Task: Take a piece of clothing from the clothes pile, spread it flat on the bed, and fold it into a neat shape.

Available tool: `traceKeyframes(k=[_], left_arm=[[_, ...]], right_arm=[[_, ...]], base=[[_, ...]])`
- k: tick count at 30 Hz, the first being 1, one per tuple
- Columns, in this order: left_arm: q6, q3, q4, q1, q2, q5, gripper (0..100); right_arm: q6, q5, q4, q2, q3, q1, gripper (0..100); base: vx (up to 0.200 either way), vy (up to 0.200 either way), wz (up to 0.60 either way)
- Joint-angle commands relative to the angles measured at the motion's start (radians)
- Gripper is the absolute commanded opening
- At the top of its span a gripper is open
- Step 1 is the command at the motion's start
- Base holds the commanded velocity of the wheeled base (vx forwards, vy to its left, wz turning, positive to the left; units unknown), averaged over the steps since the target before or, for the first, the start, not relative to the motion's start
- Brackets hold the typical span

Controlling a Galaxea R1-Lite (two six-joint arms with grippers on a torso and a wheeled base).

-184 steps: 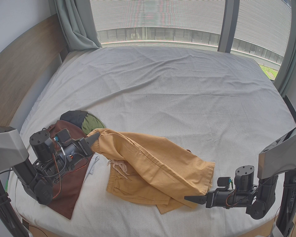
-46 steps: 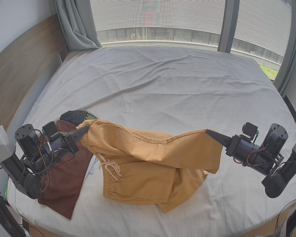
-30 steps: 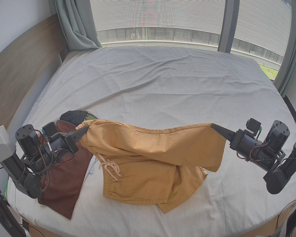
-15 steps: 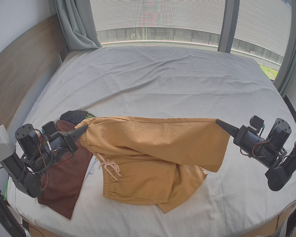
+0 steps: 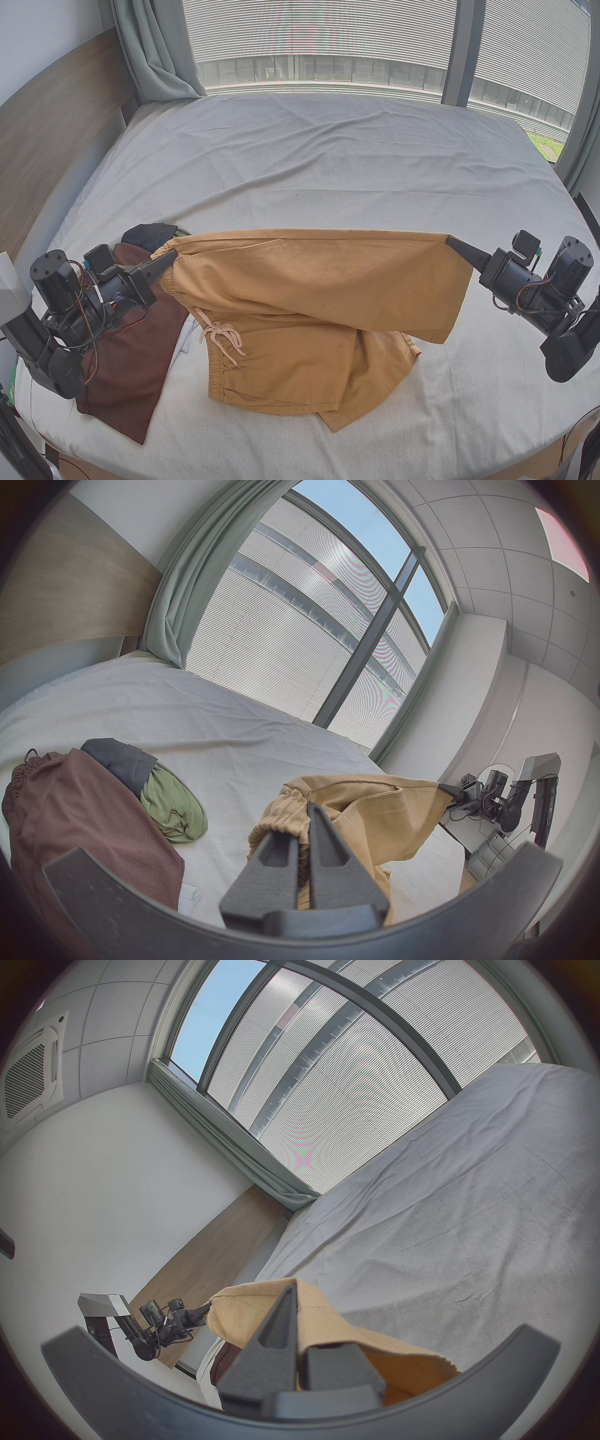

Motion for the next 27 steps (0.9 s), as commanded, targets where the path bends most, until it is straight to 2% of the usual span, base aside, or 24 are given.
traceKeyframes(k=[1,27], left_arm=[[-0.001,0.0,-0.003,0.002,0.007,0.001,0],[-0.007,-0.015,-0.003,0.001,0.017,0.007,0]], right_arm=[[0.0,-0.001,-0.001,0.003,0.001,-0.006,0],[-0.006,0.001,-0.001,0.02,-0.036,-0.011,0]], base=[[0.0,0.0,0.0],[0.0,0.0,0.0]])
